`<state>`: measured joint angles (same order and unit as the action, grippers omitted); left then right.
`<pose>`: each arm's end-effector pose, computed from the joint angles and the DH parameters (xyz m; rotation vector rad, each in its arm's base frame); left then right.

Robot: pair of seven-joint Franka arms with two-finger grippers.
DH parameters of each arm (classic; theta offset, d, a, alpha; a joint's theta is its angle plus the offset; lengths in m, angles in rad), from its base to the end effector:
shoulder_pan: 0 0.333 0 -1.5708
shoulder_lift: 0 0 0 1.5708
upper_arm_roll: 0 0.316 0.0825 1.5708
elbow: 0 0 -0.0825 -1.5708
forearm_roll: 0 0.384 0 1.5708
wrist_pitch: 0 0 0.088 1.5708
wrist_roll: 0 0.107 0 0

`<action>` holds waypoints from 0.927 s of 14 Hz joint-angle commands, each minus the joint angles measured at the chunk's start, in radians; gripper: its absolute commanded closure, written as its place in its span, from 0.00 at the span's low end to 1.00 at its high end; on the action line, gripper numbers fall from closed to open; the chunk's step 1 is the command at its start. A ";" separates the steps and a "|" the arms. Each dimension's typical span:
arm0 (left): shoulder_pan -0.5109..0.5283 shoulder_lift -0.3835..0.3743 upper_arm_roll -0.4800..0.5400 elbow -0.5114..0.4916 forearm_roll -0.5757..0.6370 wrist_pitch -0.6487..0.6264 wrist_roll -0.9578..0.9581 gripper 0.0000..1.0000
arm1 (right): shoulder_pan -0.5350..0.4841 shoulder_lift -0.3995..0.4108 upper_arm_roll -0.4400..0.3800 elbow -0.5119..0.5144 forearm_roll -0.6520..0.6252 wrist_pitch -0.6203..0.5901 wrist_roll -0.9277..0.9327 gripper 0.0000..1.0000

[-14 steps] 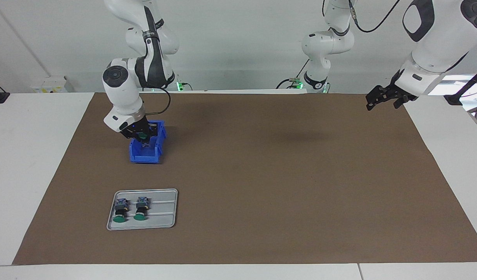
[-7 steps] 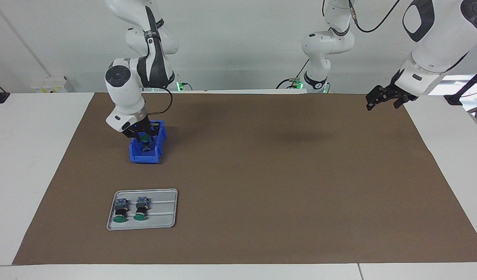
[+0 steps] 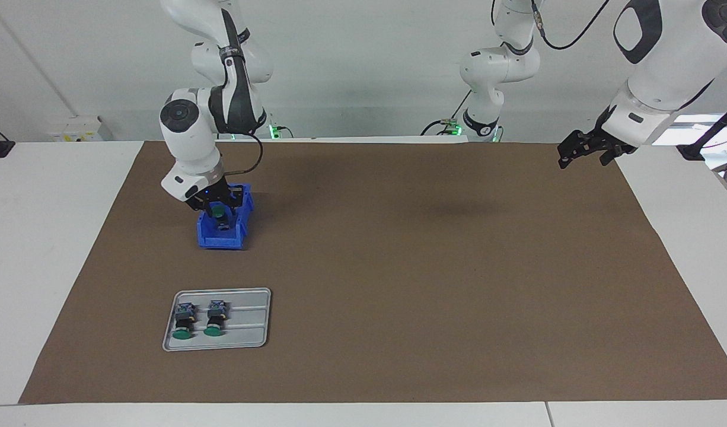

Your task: Place and press button with both arms

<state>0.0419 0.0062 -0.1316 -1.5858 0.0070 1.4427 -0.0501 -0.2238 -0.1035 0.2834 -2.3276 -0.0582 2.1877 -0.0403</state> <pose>0.5391 -0.0474 0.6040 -3.1158 0.0612 0.2317 0.4880 0.0275 0.3759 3.0582 0.2029 -0.0618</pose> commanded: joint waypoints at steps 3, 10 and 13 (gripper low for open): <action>-0.004 -0.029 0.009 -0.034 -0.007 0.024 0.004 0.00 | -0.015 -0.018 -0.003 0.224 0.018 -0.299 0.005 0.14; -0.004 -0.029 0.007 -0.034 -0.007 0.022 0.004 0.00 | -0.017 -0.055 -0.016 0.490 0.144 -0.563 0.239 0.01; -0.004 -0.029 0.009 -0.034 -0.007 0.022 0.004 0.00 | -0.019 -0.055 -0.023 0.580 0.139 -0.623 0.313 0.01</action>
<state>0.0419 0.0062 -0.1316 -1.5858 0.0070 1.4428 -0.0501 -0.2298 -0.1660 0.2618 -1.8122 0.0645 1.6072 0.2259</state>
